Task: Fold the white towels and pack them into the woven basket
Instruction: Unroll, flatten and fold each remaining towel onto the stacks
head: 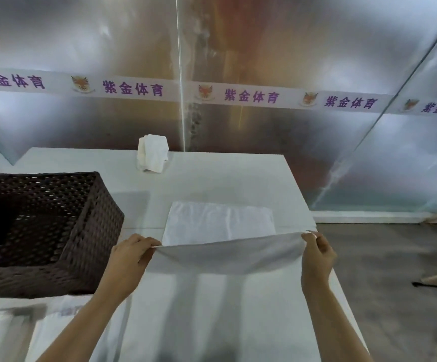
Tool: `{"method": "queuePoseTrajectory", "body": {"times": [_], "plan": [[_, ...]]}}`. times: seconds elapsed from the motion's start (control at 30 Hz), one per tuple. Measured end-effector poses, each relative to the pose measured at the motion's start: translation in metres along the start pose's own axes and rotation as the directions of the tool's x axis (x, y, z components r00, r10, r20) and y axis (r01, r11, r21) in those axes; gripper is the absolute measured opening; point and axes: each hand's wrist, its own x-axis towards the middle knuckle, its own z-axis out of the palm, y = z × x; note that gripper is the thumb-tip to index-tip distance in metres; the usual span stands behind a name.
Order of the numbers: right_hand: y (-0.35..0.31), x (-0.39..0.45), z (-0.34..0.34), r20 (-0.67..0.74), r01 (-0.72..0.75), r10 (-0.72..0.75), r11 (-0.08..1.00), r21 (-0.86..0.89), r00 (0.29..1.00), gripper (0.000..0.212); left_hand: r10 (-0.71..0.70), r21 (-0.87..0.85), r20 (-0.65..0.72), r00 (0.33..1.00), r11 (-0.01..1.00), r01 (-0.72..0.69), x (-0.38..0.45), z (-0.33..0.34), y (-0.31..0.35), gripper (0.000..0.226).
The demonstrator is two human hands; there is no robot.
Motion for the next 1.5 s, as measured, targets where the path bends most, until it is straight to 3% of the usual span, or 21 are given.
{"method": "queuePoseTrajectory", "body": {"times": [0.1,0.23,0.33,0.53,0.77,0.93,1.07,1.17,1.3,1.5], "plan": [[0.03,-0.027,-0.022,-0.053,-0.065,0.06,0.993,-0.103,0.997,0.021,-0.082,-0.195,0.189,0.979,0.973,0.12,-0.04,0.006,-0.004,0.029],[0.065,-0.053,-0.056,-0.086,-0.164,0.15,0.97,-0.182,0.985,0.02,-0.21,-0.4,0.319,0.924,0.854,0.332,-0.079,0.012,-0.011,0.025],[0.08,-0.067,-0.081,-0.143,-0.227,0.2,0.952,-0.206,0.969,0.019,-0.232,-0.493,0.396,0.889,0.763,0.418,-0.1,0.013,-0.013,0.016],[0.105,-0.093,-0.12,-0.211,-0.348,0.305,0.913,-0.211,0.929,0.014,-0.243,-0.508,0.573,0.782,0.644,0.572,-0.142,0.013,-0.023,0.019],[0.127,-0.123,-0.15,-0.239,-0.405,0.351,0.882,-0.24,0.905,0.018,-0.246,-0.395,0.701,0.669,0.647,0.652,-0.179,0.022,-0.03,0.013],[0.134,-0.124,-0.157,-0.199,-0.343,0.299,0.906,-0.249,0.933,0.023,-0.288,-0.4,0.657,0.697,0.65,0.646,-0.183,0.027,-0.03,0.012],[0.119,-0.107,-0.142,-0.059,-0.294,0.289,0.923,-0.249,0.956,0.044,-0.396,-0.458,0.501,0.77,0.633,0.624,-0.162,0.031,-0.027,0.02],[0.104,-0.08,-0.122,0.023,-0.268,0.284,0.927,-0.264,0.959,0.051,-0.474,-0.533,0.411,0.779,0.568,0.627,-0.13,0.035,-0.032,0.023],[0.099,-0.033,-0.087,0.114,-0.204,0.251,0.926,-0.317,0.961,0.043,-0.59,-0.61,0.301,0.749,0.485,0.627,-0.081,0.053,-0.038,0.027],[0.108,0.027,-0.034,0.131,-0.198,0.281,0.876,-0.44,0.951,0.042,-0.627,-0.532,0.119,0.77,0.614,0.583,-0.014,0.087,-0.042,0.018]]}}
